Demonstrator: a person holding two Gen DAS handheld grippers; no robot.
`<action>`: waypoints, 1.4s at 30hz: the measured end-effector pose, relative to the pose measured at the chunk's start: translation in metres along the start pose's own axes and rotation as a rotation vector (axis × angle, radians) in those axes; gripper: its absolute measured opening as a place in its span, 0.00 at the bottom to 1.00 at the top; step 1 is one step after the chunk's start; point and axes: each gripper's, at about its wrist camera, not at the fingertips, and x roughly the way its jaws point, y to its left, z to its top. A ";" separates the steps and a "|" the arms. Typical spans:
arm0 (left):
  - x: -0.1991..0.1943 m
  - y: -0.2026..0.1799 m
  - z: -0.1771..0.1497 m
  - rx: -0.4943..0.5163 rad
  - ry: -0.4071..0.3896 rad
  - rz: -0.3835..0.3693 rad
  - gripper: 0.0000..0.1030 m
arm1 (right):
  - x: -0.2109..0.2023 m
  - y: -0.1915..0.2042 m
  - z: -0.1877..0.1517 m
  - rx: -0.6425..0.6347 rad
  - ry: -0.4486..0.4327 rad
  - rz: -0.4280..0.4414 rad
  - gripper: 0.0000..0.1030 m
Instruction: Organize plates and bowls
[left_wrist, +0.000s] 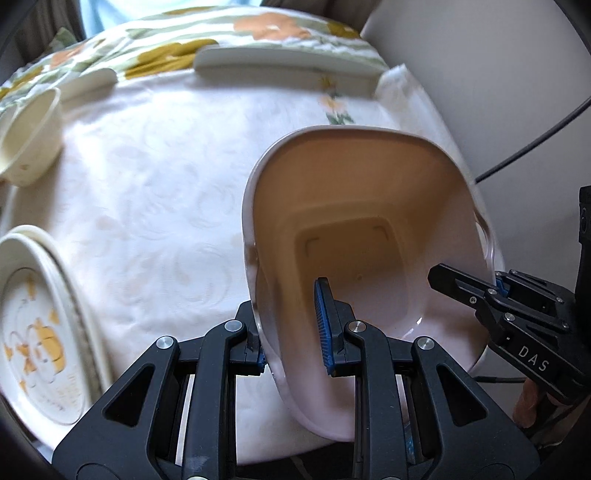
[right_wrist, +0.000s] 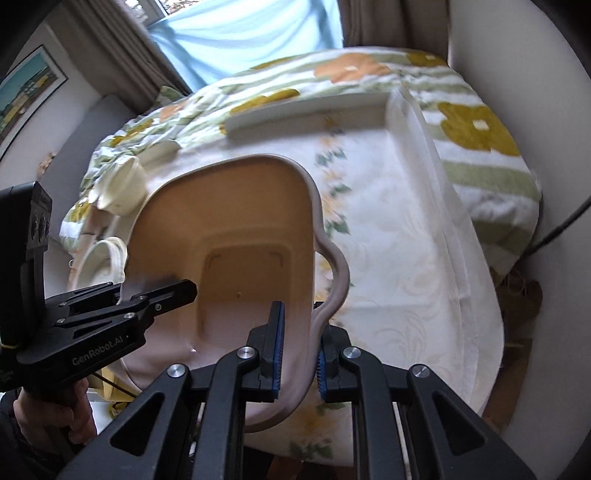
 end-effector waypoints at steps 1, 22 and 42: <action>0.005 0.000 0.000 0.003 0.006 0.001 0.18 | 0.003 -0.004 -0.003 0.007 0.004 -0.001 0.13; 0.011 -0.012 -0.003 0.102 -0.052 0.115 0.78 | 0.021 -0.037 -0.013 0.188 -0.005 0.111 0.52; -0.205 0.029 -0.033 -0.033 -0.402 0.294 1.00 | -0.118 0.062 0.012 -0.153 -0.251 0.155 1.00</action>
